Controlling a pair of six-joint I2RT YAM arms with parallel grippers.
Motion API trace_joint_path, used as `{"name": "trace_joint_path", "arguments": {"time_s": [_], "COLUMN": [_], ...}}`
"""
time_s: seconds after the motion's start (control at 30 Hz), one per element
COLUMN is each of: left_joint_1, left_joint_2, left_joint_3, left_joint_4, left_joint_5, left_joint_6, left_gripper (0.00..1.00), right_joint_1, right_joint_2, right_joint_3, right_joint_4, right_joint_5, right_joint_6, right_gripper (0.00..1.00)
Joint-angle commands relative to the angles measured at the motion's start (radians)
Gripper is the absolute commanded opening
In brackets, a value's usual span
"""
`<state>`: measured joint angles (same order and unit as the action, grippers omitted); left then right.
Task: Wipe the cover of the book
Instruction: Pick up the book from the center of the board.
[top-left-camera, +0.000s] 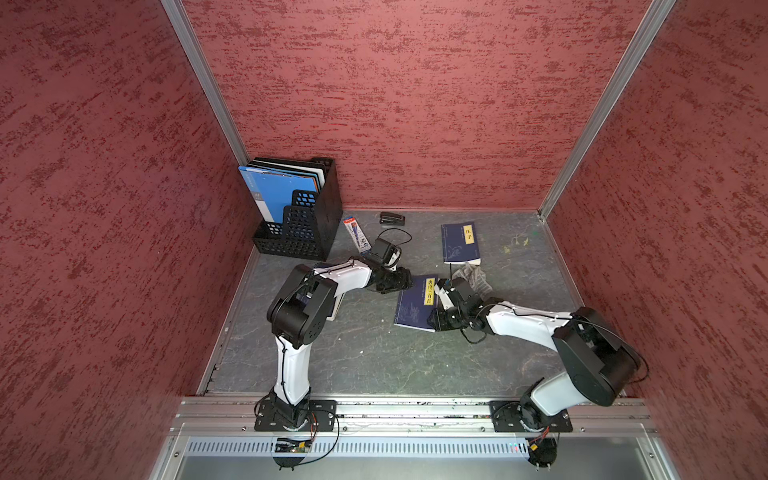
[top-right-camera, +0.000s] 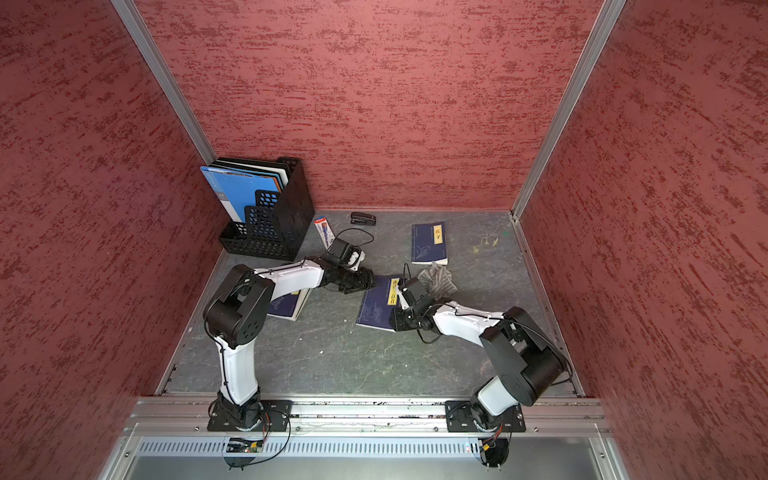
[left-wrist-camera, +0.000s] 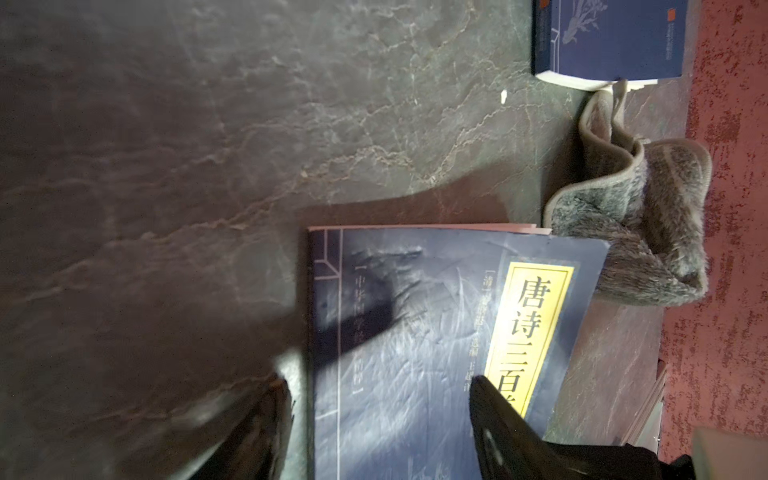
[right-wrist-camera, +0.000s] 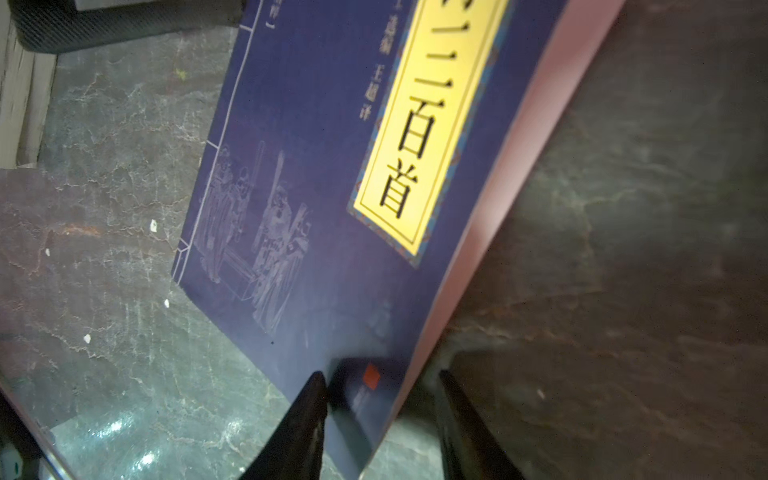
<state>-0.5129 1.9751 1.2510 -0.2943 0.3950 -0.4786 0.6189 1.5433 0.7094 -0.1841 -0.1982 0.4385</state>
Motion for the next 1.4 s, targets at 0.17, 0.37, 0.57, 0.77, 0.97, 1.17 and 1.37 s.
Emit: {"name": "trace_joint_path", "arguments": {"time_s": [0.17,0.37,0.57,0.77,0.97,1.17,1.37], "left_joint_1": [0.018,0.014,0.017,0.019,0.026,0.03,0.034], "left_joint_2": [-0.061,-0.085,-0.048,-0.007,-0.009,-0.028,-0.024], "left_joint_3": [-0.043,-0.102,-0.109,-0.105,-0.11,-0.102,-0.102], "left_joint_4": [-0.135,-0.106,-0.074,-0.015,0.082,0.104,0.078], "left_joint_5": [-0.002,0.086,0.16,0.253,0.348,0.366,0.354], "left_joint_6": [0.084,0.073,0.059,0.021,-0.035,-0.057,-0.046], "left_gripper": [0.67,0.62,0.6,0.58,0.52,0.38,0.17], "right_joint_1": [-0.02,-0.027,-0.028,-0.028,-0.028,-0.028,-0.028], "right_joint_2": [0.04,0.094,0.109,0.107,0.12,0.123,0.111], "right_joint_3": [0.064,0.084,0.056,0.014,-0.011,-0.015,-0.015], "right_joint_4": [0.049,0.058,0.055,0.065,0.087,0.105,0.117], "right_joint_5": [0.113,0.115,0.136,0.147,0.137,0.131,0.133], "right_joint_6": [0.047,0.049,0.058,0.078,0.086,0.085,0.082], "right_gripper": [0.39,0.29,0.25,0.24,0.24,0.24,0.26]}}
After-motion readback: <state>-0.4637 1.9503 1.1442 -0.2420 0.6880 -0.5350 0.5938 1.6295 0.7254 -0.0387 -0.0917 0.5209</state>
